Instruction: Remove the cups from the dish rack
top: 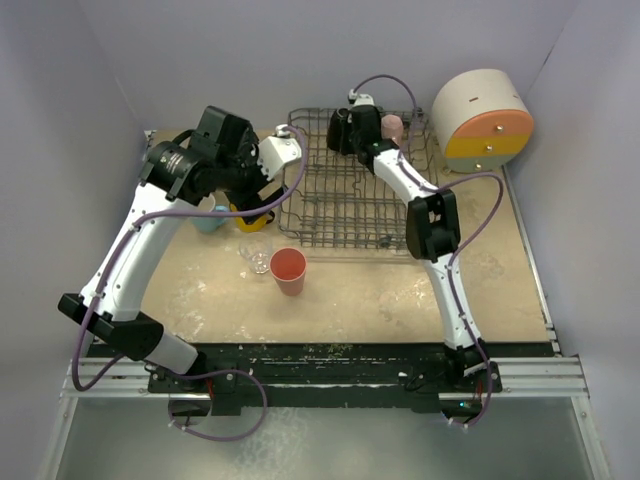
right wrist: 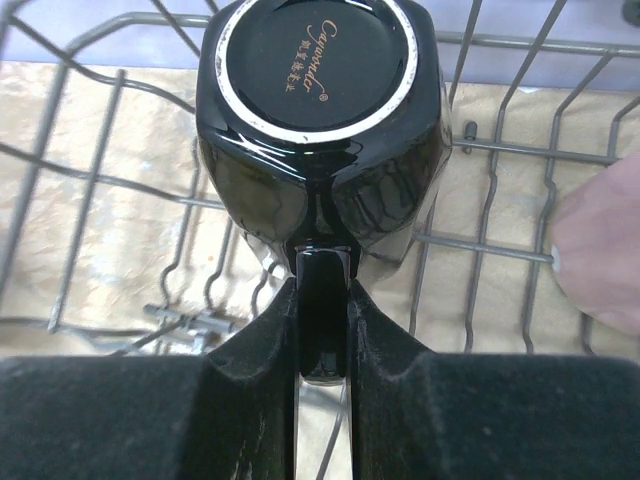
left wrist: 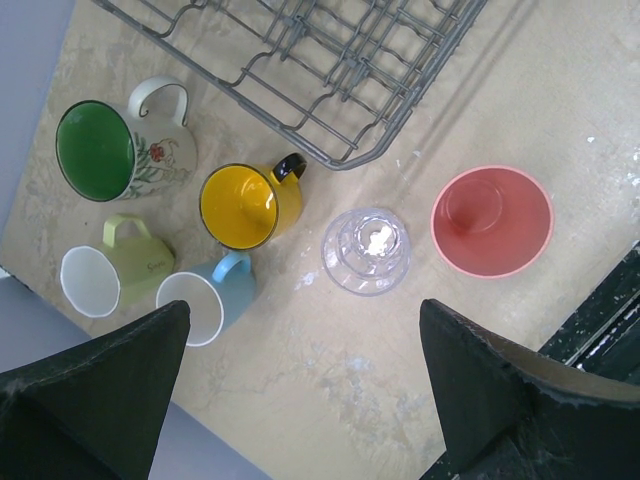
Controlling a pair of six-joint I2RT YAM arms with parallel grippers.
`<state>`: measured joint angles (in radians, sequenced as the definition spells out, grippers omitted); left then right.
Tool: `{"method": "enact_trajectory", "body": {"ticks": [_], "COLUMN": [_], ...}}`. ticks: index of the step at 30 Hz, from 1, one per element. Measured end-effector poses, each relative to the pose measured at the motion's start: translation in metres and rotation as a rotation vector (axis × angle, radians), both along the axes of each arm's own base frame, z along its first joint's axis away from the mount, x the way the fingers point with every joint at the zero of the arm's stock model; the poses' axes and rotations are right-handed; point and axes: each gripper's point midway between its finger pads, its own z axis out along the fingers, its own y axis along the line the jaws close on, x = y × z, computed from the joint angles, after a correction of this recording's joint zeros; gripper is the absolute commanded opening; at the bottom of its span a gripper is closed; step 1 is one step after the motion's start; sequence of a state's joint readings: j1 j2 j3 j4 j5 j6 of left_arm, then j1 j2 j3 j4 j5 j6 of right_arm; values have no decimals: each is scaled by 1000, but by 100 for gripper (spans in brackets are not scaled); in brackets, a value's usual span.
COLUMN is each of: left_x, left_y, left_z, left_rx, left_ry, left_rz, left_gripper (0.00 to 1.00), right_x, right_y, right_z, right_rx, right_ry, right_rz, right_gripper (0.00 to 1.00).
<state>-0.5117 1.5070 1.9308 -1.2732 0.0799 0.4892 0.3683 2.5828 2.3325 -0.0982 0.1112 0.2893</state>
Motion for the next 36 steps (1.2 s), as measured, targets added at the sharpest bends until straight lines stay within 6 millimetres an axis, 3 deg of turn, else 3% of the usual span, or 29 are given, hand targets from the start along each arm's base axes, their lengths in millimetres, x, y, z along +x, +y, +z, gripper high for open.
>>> {"method": "enact_trajectory", "body": {"ticks": [4,8,10,12,15,18,21,25,28,31,33,36], "left_x": [-3,-6,-8,-11,-16,-32,-40,-27,-16,-13,-14,-15], "left_y": [-4,-7,-8,-9,-13,-12,-11,-20,-28,-33,-37,-40], "left_z": [0,-1,-3,-6,-16,-45,-67,-70,-66,-62,-57,-42], "left_rx": [-23,-46,-58,-77,-123,-152,-175,-212,-240,-259,-273,-294], "left_ry": [13,25,27,26,8,10,-8,-86,-150,-197,-226,-285], "left_rz": [-9,-11,-11,-14,-27,-49,-71,-99,-121,-157,-188,-227], "left_gripper": [99,99,99,99,99,99,99,99,99,100,100,99], "right_x": [-18,-48,-76,-104,-156,-201,-242,-289,-318,-343,-358,-366], "right_y": [2,9,9,10,11,13,16,18,20,23,26,30], "right_z": [43,119,160,188,214,210,182,138,127,133,151,167], "right_rx": [14,80,135,190,307,405,498,610,718,864,1008,1119], "right_ry": [-12,-81,-112,-128,-117,-52,69,264,357,408,419,424], "right_rz": [24,70,101,131,197,253,289,290,288,301,324,351], "right_gripper": [0,0,0,0,0,0,0,0,0,0,0,0]}}
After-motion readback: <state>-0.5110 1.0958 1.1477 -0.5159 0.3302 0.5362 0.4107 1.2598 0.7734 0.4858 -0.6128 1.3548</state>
